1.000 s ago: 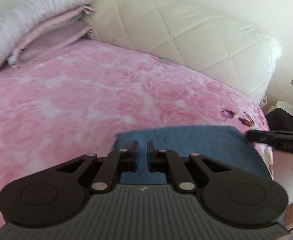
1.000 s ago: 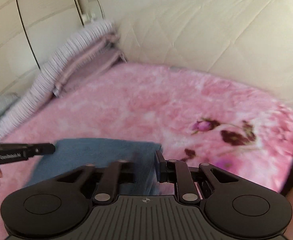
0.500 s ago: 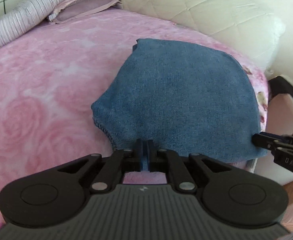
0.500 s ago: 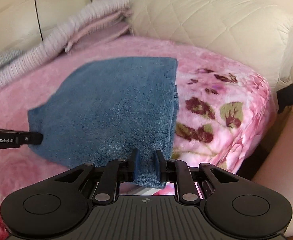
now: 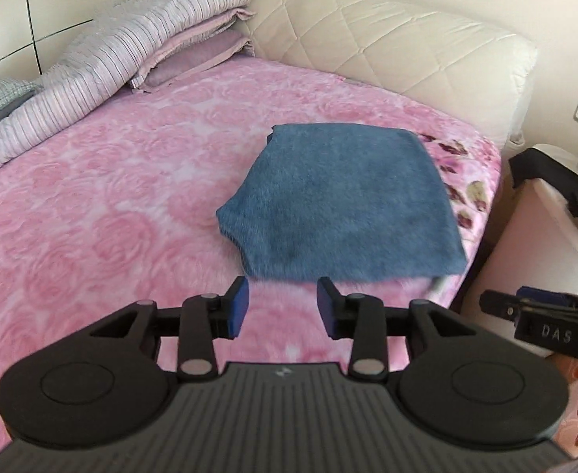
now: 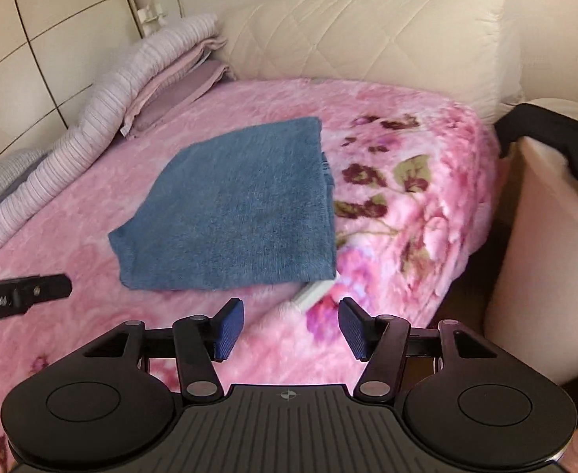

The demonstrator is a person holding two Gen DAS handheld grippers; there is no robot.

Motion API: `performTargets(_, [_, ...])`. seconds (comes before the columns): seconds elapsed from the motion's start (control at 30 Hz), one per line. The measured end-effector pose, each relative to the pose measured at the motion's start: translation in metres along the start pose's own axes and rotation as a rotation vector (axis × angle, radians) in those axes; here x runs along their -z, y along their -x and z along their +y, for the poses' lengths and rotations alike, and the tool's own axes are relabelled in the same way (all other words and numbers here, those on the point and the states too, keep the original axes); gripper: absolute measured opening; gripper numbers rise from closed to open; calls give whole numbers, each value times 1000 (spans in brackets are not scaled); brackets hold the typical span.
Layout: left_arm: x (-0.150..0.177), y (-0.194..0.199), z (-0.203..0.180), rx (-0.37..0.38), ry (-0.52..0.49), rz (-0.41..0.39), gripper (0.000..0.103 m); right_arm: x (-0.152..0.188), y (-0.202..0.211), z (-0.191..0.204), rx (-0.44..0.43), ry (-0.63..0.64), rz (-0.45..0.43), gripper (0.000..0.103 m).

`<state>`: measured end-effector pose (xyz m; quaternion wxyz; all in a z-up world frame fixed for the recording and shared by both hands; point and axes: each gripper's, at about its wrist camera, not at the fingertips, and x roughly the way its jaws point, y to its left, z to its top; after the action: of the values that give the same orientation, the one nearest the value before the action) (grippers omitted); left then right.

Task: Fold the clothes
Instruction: 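Open both grippers and withdraw them from the folded jeans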

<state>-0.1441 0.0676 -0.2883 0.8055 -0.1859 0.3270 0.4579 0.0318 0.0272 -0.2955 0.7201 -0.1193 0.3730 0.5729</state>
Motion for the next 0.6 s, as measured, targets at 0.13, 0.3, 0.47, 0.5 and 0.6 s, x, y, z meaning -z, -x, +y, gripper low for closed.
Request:
performTargets(0.13, [14, 29, -4, -11, -13, -20, 38, 10, 28, 4, 16, 17, -11, 57])
performTargets(0.3, [29, 62, -9, -16, -21, -47, 39, 23, 58, 7, 15, 22, -32, 58])
performTargets(0.47, [42, 90, -15, -11, -26, -82, 40, 33, 84, 14, 22, 46, -54, 58])
performTargets(0.5, [44, 95, -16, -8, -27, -90, 41, 34, 90, 17, 24, 53, -61, 59])
performTargets(0.6, [49, 108, -18, -4, -25, -107, 41, 35, 103, 23, 24, 74, -83, 59])
